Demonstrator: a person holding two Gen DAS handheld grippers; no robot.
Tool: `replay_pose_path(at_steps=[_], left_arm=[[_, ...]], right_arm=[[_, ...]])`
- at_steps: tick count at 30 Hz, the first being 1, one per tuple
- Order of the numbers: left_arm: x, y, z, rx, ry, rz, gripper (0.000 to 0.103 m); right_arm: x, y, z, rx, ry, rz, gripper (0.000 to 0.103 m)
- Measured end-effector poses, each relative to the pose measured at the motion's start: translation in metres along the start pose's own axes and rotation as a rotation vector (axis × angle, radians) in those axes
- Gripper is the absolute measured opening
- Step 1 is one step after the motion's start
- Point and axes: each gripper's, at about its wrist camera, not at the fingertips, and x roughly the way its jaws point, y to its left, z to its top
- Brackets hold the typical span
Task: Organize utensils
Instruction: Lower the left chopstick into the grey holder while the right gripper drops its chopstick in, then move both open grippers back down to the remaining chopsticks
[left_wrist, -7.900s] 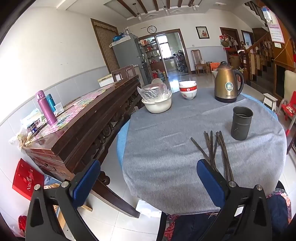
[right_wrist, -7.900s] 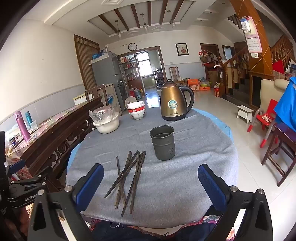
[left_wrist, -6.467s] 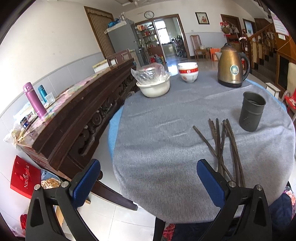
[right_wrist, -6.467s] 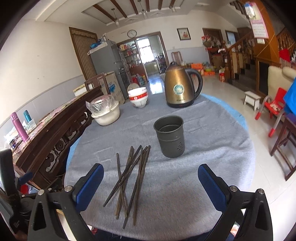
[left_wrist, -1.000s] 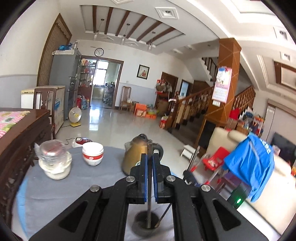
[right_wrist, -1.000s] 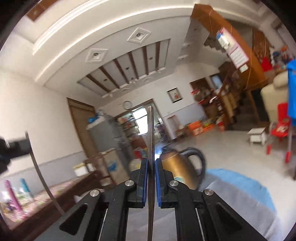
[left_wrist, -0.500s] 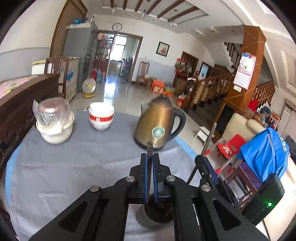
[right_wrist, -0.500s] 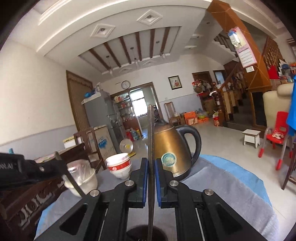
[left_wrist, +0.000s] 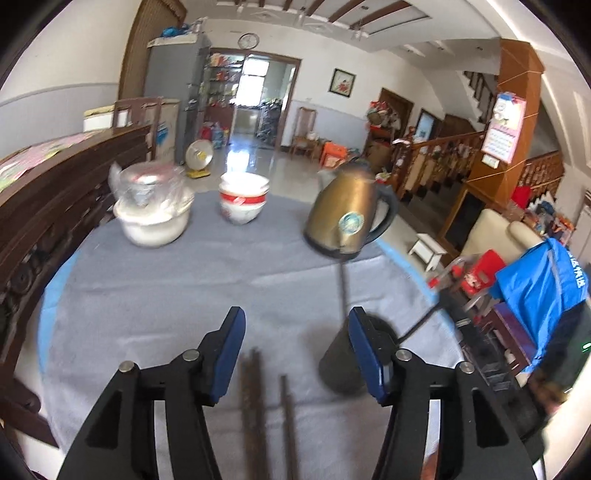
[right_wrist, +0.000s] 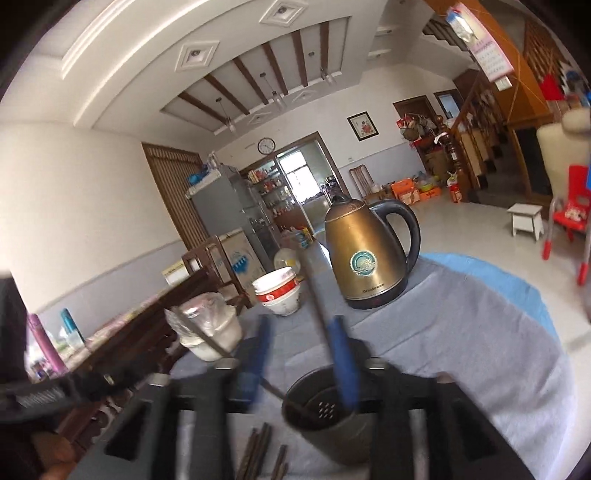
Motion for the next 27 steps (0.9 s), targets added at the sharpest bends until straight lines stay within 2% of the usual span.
replay_pose_path(at_steps=[1, 5, 12, 16, 18, 21, 27], left_arm=[[-0.001, 0.007, -0.007, -0.004, 0.012, 0.020, 0.059], [0.004, 0.027, -0.029, -0.015, 0.050, 0.092, 0.059], [0.020, 0.047, -0.058, -0.004, 0.153, 0.204, 0.059], [0.027, 0.042, -0.064, 0.087, 0.186, 0.347, 0.059], [0.029, 0.041, -0.066, 0.113, 0.195, 0.377, 0.059], [0.029, 0.043, -0.068, 0.138, 0.210, 0.424, 0.059], [0.030, 0.054, -0.073, 0.135, 0.234, 0.445, 0.059]], right_arm=[[-0.009, -0.003, -0.003, 0.012, -0.027, 0.003, 0.068], [-0.024, -0.013, -0.007, 0.034, -0.036, 0.019, 0.068], [-0.032, -0.033, -0.014, 0.052, 0.021, -0.002, 0.066], [-0.039, -0.039, -0.017, 0.057, 0.053, 0.000, 0.066], [-0.041, -0.037, -0.019, 0.041, 0.074, 0.006, 0.064], [-0.041, -0.030, -0.027, 0.022, 0.118, 0.024, 0.055], [-0.027, -0.010, -0.046, -0.014, 0.230, 0.071, 0.044]])
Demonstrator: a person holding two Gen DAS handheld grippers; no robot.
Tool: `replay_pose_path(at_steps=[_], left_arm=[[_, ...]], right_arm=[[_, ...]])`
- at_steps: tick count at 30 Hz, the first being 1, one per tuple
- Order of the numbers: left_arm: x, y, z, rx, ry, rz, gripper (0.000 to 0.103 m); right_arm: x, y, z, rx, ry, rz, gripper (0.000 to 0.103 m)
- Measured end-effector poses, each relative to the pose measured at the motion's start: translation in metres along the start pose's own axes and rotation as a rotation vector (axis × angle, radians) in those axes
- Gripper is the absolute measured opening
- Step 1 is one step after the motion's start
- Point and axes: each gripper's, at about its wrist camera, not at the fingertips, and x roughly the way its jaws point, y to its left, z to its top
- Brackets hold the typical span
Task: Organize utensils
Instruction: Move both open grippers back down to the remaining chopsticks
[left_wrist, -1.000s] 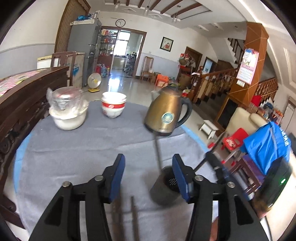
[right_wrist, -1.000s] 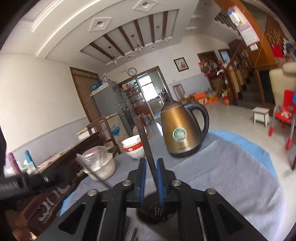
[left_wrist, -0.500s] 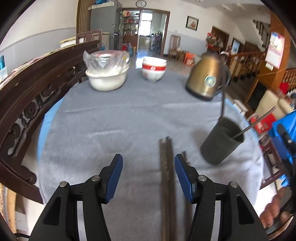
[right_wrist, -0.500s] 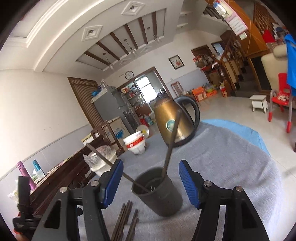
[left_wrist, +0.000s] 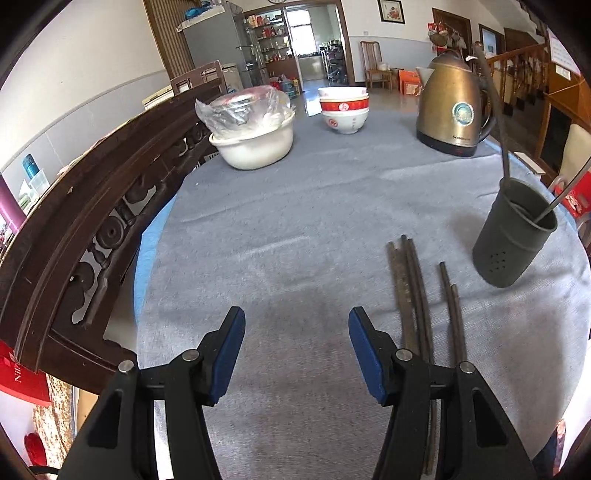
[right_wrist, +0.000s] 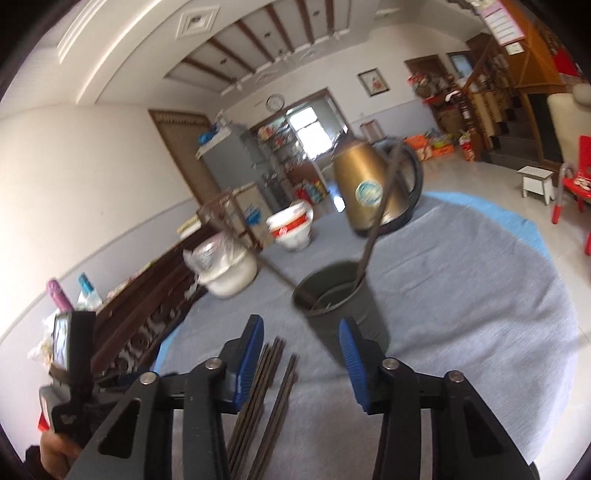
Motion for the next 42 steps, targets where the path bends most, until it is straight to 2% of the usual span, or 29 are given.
replay_pose_path(at_steps=[11, 14, 18, 23, 25, 28, 33, 34, 37, 42], left_arm=[[0.010, 0.008, -0.006, -0.008, 0.024, -0.025, 0.059], [0.016, 0.010, -0.008, -0.022, 0.054, -0.085, 0.059], [0.024, 0.012, -0.011, -0.054, 0.115, -0.206, 0.059], [0.031, 0.009, -0.016, -0.066, 0.154, -0.274, 0.059], [0.031, 0.008, -0.017, -0.066, 0.158, -0.289, 0.059], [0.030, 0.006, -0.017, -0.060, 0.156, -0.311, 0.059], [0.025, 0.002, -0.018, -0.041, 0.152, -0.324, 0.059], [0.024, 0.000, -0.019, -0.036, 0.153, -0.329, 0.059], [0.024, -0.006, -0.018, -0.025, 0.169, -0.349, 0.059], [0.016, -0.029, -0.014, 0.047, 0.156, -0.378, 0.059]], right_arm=[[0.048, 0.023, -0.031, -0.014, 0.265, 0.041, 0.037], [0.065, 0.022, -0.039, 0.022, 0.363, 0.052, 0.037], [0.083, 0.020, -0.054, 0.052, 0.449, 0.038, 0.035], [0.100, 0.014, -0.067, 0.075, 0.533, 0.011, 0.019], [0.105, 0.011, -0.072, 0.093, 0.564, 0.006, 0.016], [0.103, 0.010, -0.072, 0.103, 0.561, 0.009, 0.013], [0.096, -0.006, -0.067, 0.117, 0.560, -0.034, 0.012], [0.096, -0.012, -0.067, 0.136, 0.562, -0.028, 0.007], [0.092, -0.021, -0.066, 0.178, 0.567, -0.004, 0.009], [0.071, -0.037, -0.056, 0.203, 0.444, 0.051, 0.013]])
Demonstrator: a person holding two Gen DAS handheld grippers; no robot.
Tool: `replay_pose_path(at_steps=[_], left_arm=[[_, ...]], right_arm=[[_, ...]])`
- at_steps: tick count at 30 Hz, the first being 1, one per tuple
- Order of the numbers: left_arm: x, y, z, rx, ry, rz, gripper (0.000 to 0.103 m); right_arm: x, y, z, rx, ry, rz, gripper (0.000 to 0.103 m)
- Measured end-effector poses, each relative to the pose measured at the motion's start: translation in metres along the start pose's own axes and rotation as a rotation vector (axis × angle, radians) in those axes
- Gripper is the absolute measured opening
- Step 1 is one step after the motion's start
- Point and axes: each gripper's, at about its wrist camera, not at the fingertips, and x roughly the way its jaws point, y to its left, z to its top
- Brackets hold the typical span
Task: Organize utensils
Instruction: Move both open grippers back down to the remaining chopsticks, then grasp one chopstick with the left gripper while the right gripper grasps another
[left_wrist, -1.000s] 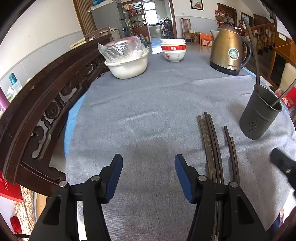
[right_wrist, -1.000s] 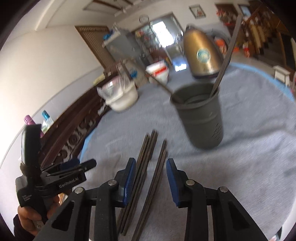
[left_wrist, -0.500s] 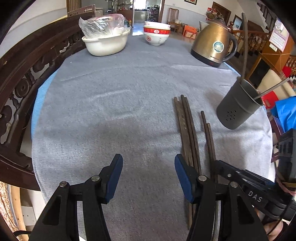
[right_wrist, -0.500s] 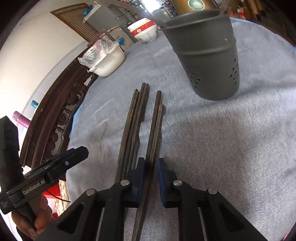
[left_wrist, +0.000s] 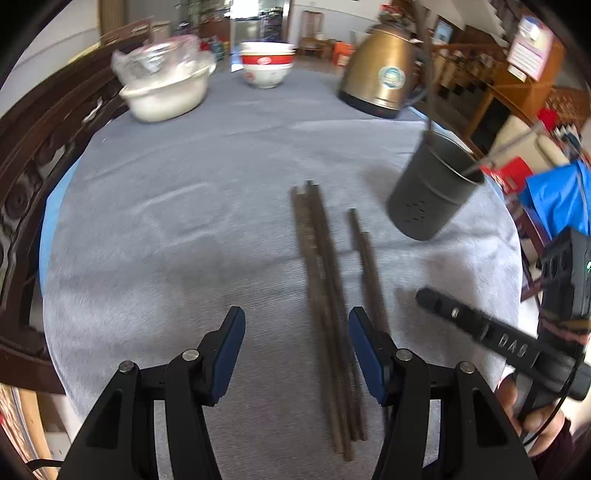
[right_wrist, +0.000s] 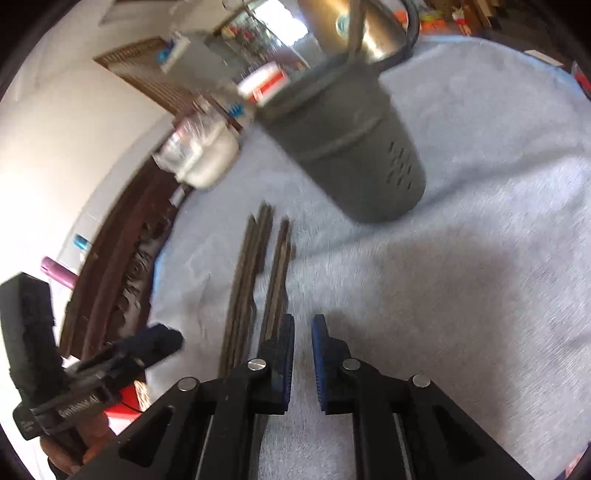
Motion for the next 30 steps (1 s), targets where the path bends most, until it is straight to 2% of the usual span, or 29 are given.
replay_pose_path(at_steps=[3, 9, 17, 19, 23, 25, 30], left_arm=[[0.007, -0.014, 0.001, 0.036, 0.018, 0.006, 0.059], [0.019, -0.027, 0.000, 0.075, 0.036, 0.032, 0.059], [0.035, 0.003, 0.004, -0.040, 0.072, 0.015, 0.059], [0.040, 0.007, 0.003, -0.054, 0.085, 0.009, 0.051], [0.044, 0.019, 0.002, -0.110, 0.094, -0.063, 0.044], [0.043, 0.023, 0.001, -0.120, 0.085, -0.062, 0.033], [0.041, 0.039, -0.003, -0.149, 0.083, -0.090, 0.033]], right_arm=[[-0.010, -0.010, 0.004, -0.011, -0.076, 0.026, 0.014], [-0.006, -0.033, 0.006, 0.034, -0.084, 0.055, 0.014], [-0.002, -0.030, 0.005, 0.019, -0.074, 0.067, 0.013], [-0.002, -0.033, 0.004, 0.025, -0.072, 0.069, 0.013], [-0.003, -0.039, 0.004, 0.036, -0.073, 0.066, 0.013], [-0.002, -0.041, 0.003, 0.038, -0.067, 0.057, 0.013], [0.000, -0.038, 0.003, 0.032, -0.064, 0.045, 0.013]])
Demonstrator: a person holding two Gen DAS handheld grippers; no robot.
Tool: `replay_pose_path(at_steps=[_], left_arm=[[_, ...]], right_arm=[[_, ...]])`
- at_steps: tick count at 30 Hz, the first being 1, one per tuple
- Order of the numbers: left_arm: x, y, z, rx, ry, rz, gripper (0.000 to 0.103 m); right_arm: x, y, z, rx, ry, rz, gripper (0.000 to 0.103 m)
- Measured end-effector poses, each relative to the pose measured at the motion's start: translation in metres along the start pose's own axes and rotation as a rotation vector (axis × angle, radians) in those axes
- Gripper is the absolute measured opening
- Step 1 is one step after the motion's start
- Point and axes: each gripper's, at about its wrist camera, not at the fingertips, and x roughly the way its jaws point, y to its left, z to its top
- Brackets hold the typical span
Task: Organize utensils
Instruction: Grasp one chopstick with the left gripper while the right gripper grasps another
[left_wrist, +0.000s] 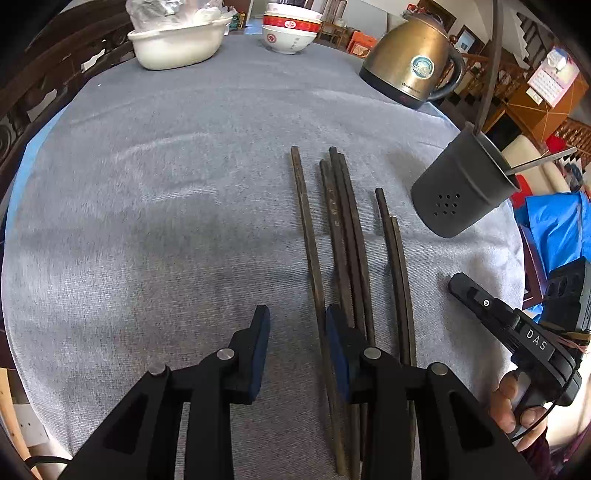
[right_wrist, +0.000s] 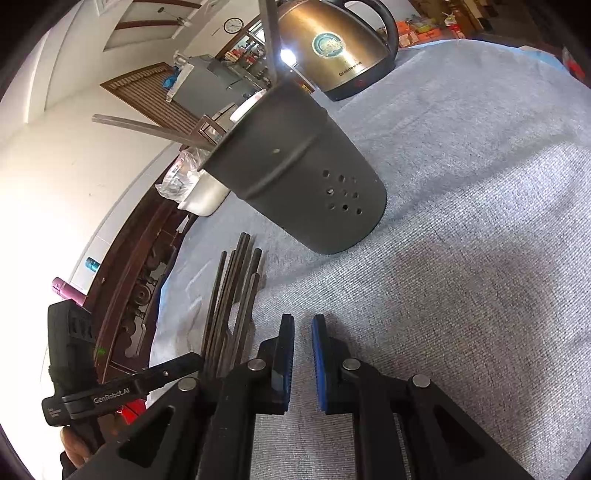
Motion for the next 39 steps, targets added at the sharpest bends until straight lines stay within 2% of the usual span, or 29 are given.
replay_pose_path(at_steps=[4, 7, 10, 15, 20, 25, 29, 34, 39], left_arm=[[-0.005, 0.008, -0.002, 0.004, 0.003, 0.005, 0.033], [-0.011, 0.014, -0.015, 0.012, 0.002, 0.007, 0.033], [-0.017, 0.019, -0.025, 0.022, -0.001, 0.001, 0.033], [-0.023, 0.019, -0.034, 0.033, -0.002, 0.000, 0.033], [-0.030, 0.026, -0.042, 0.043, -0.004, -0.005, 0.033], [-0.038, 0.031, -0.052, 0.061, -0.016, -0.004, 0.033], [-0.041, 0.032, -0.057, 0.061, -0.016, 0.000, 0.033], [-0.047, 0.035, -0.062, 0.070, -0.013, -0.011, 0.033], [-0.055, 0.037, -0.073, 0.105, -0.004, -0.018, 0.033]], right_arm=[[0.003, 0.015, 0.002, -0.032, 0.003, 0.000, 0.013], [0.013, 0.032, 0.002, -0.037, 0.061, 0.047, 0.013], [0.025, 0.047, 0.000, -0.062, 0.098, 0.043, 0.013], [0.047, 0.062, -0.005, -0.089, 0.159, -0.044, 0.013], [0.050, 0.069, -0.004, -0.116, 0.170, -0.081, 0.013], [0.051, 0.069, -0.001, -0.088, 0.187, -0.111, 0.013], [0.063, 0.080, 0.003, -0.115, 0.208, -0.172, 0.012], [0.059, 0.076, 0.004, -0.112, 0.225, -0.182, 0.008], [0.048, 0.070, 0.003, -0.112, 0.260, -0.231, 0.008]])
